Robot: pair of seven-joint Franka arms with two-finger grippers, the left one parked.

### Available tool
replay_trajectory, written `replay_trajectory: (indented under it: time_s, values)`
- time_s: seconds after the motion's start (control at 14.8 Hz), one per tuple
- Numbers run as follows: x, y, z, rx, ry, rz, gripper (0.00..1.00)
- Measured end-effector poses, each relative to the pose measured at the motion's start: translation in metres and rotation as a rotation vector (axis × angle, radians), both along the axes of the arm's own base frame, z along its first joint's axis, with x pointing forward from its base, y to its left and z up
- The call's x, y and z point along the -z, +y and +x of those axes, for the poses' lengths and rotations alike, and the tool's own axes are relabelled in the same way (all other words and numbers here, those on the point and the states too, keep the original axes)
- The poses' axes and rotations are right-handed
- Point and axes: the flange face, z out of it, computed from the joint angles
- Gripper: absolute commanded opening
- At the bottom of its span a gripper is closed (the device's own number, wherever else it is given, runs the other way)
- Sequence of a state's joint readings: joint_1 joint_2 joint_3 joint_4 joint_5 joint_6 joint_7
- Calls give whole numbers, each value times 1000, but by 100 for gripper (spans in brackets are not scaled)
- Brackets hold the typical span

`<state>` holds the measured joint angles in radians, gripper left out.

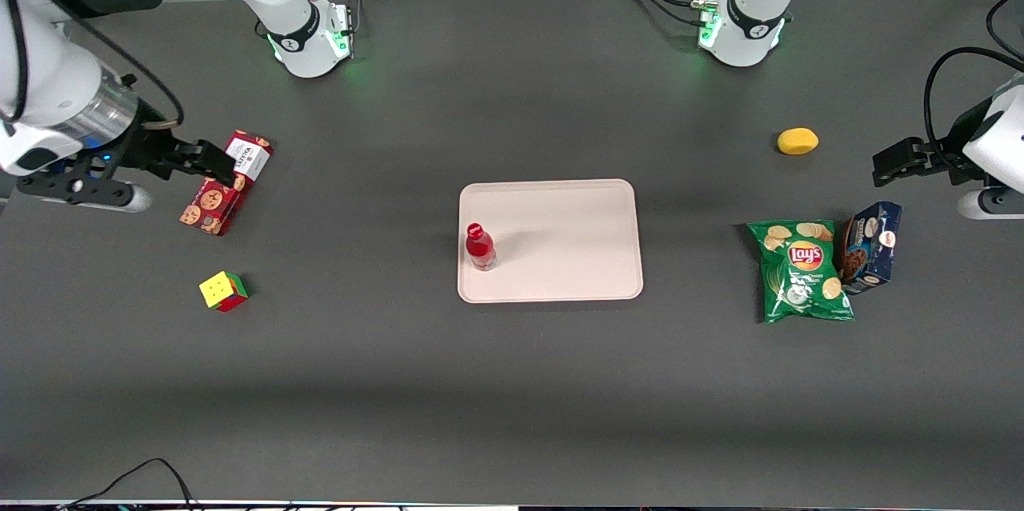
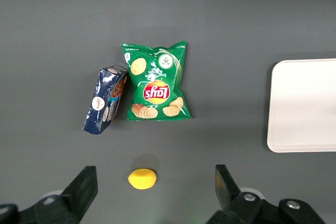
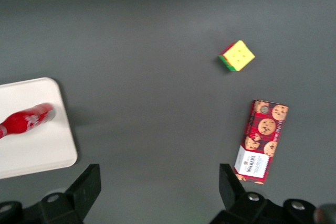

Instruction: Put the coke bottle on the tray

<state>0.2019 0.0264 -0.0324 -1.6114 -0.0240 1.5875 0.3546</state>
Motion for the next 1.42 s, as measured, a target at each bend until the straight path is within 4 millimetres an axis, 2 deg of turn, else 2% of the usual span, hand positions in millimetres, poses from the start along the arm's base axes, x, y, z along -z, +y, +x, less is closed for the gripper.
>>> replay_trajectory:
  time_s: [0.27, 0.61, 1.15, 1.42]
  values:
    - [-1, -40, 4, 70, -2, -4, 100]
    - [-7, -76, 4, 134, -14, -7, 100]
    - [-10, -98, 3, 174, -20, -7, 100]
    - [-12, -102, 3, 180, -24, -6, 100]
